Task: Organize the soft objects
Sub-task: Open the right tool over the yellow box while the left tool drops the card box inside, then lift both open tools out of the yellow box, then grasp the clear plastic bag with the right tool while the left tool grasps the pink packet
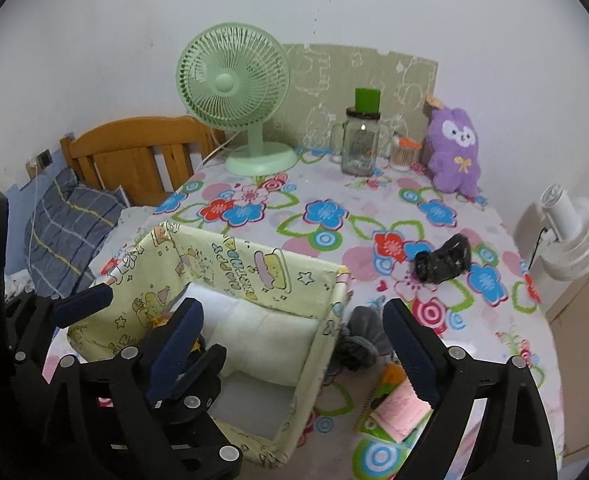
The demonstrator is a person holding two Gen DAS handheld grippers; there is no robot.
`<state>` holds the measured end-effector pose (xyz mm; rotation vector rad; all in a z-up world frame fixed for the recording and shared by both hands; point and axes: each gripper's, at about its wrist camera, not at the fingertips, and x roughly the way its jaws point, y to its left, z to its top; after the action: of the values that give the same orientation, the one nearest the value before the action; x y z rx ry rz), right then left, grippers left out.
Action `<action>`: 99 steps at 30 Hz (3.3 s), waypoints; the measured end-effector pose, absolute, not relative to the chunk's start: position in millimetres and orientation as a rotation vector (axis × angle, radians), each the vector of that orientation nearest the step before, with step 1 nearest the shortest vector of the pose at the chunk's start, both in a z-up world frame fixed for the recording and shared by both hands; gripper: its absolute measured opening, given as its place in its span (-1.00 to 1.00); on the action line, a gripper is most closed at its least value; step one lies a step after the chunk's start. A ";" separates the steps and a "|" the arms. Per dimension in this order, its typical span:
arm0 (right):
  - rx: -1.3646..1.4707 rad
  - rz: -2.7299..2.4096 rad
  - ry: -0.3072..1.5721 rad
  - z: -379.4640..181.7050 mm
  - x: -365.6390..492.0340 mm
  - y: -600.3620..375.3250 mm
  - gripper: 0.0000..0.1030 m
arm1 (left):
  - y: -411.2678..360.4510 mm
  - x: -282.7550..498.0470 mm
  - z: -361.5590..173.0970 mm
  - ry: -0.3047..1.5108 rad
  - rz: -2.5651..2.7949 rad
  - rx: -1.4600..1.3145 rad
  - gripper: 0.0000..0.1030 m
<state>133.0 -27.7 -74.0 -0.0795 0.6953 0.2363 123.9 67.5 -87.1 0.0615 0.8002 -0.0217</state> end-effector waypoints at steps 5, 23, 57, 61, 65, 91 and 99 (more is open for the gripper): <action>-0.075 0.220 0.650 -63.3 121.0 -36.1 0.91 | 60.1 114.1 -77.1 0.773 -0.027 0.071 0.90; -0.050 0.177 0.534 -34.3 72.2 -68.3 1.00 | 25.2 71.5 -47.7 0.662 -0.073 0.106 0.90; -0.011 0.108 0.519 -43.7 34.8 -161.2 1.00 | -65.2 42.8 -54.4 0.620 -0.203 0.100 0.90; -0.005 0.098 0.512 -51.1 33.2 -169.5 1.00 | -74.0 42.5 -61.7 0.611 -0.215 0.110 0.90; 0.014 0.085 0.525 -60.9 33.9 -178.0 1.00 | -80.3 43.4 -71.7 0.603 -0.231 0.100 0.89; 0.115 -0.006 0.761 -150.6 73.1 -216.8 0.66 | -104.1 83.7 -151.8 0.784 -0.252 0.152 0.71; 0.182 0.024 0.882 -178.5 87.4 -217.1 0.39 | -107.1 92.9 -172.9 0.856 -0.244 0.190 0.70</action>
<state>87.4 -217.1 -178.5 0.1816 0.8825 0.0238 92.9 -107.1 -172.9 0.1895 0.8562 -0.2439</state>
